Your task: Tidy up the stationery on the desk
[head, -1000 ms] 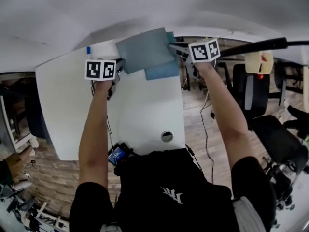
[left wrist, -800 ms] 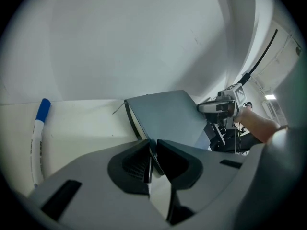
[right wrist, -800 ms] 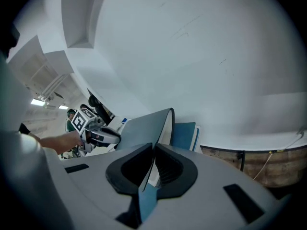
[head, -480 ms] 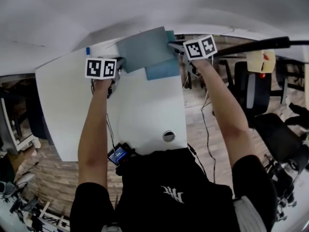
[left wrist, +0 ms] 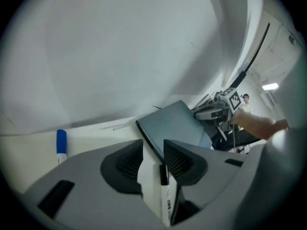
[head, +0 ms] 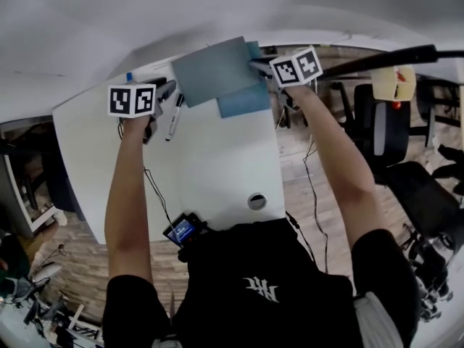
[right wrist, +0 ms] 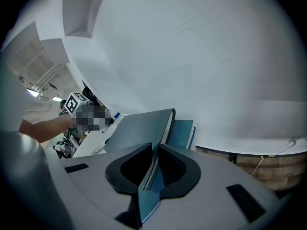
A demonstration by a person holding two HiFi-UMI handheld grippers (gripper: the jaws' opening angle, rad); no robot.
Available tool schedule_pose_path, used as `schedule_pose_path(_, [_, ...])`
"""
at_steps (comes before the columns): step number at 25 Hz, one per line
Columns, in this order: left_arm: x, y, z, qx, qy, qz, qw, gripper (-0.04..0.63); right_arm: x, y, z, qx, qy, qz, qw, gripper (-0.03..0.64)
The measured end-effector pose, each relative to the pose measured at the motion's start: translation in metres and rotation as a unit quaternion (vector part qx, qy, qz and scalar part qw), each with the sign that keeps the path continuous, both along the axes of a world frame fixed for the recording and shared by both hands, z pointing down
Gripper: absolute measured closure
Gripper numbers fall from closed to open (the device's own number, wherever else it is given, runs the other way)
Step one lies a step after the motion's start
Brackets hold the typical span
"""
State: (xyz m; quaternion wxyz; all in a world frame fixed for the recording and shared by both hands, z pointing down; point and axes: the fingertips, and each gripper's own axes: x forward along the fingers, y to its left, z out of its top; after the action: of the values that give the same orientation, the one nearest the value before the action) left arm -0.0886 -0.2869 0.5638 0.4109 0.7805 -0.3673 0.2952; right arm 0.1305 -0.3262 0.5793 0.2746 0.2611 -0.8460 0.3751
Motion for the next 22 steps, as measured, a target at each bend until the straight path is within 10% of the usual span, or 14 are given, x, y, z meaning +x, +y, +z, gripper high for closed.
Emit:
schedule_pose_path(3, [0.006,-0.019,-0.005,-0.003,0.050,0.006,0.9987,0.425,0.002,0.000,-0.004,0.009,-0.006,0.007,1.000,0.571])
schedule_pose_path(9, [0.015,-0.050,-0.002,0.050,-0.002,0.153,0.9869,0.416,0.016,0.005,-0.021,0.034,-0.019,0.029,0.999,0.569])
schedule_pose_path(15, [0.018,-0.053,0.016,0.024,-0.027,0.268,0.9627,0.416,0.028,0.031,-0.053,0.054,-0.054,0.039,0.996,0.569])
schedule_pose_path(22, [0.025,-0.052,0.022,-0.012,0.030,0.298,0.9540,0.414,-0.018,0.092,-0.088,-0.010,-0.250,0.121,0.961,0.568])
